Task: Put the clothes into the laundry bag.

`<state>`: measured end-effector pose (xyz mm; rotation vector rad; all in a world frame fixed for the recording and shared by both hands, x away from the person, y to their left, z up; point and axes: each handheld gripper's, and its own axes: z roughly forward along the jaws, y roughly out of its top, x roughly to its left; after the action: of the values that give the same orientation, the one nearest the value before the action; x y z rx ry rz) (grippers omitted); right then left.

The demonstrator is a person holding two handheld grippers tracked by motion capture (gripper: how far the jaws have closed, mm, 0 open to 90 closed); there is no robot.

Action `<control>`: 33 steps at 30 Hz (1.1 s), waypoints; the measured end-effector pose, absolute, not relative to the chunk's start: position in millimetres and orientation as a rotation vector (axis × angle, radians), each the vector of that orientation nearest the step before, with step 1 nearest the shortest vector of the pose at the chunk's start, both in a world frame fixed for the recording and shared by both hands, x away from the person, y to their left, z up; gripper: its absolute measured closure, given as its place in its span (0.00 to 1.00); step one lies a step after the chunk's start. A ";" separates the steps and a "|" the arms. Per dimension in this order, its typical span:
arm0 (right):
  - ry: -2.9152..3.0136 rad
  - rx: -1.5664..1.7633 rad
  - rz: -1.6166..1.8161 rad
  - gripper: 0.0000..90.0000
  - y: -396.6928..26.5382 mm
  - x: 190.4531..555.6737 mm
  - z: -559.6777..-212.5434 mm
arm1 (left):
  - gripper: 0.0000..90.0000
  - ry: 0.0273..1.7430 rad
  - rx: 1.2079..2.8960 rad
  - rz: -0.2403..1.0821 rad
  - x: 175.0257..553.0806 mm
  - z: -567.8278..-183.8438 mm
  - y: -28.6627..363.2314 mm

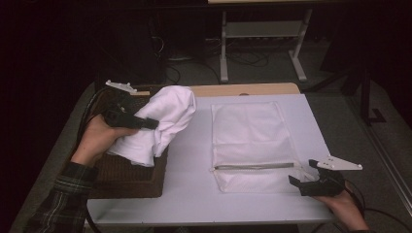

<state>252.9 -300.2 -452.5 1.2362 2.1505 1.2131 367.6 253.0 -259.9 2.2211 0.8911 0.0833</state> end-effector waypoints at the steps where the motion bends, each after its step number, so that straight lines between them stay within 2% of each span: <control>1: 2.151 1.236 1.213 0.00 -300.2 252.9 -452.5 | 0.67 0.879 2.220 0.077 367.1 -259.5 249.4; 15: 2.155 1.230 1.208 0.00 -300.6 252.9 -452.3 | 0.67 0.777 2.216 0.019 359.7 -257.2 199.5; 33: 2.158 1.222 1.215 0.00 -300.8 252.8 -451.6 | 0.67 0.721 2.272 -0.024 346.7 -285.2 144.3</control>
<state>252.8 -300.8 -451.6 1.2217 2.1578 1.2147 346.7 144.3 -285.2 2.2721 0.7206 -0.0245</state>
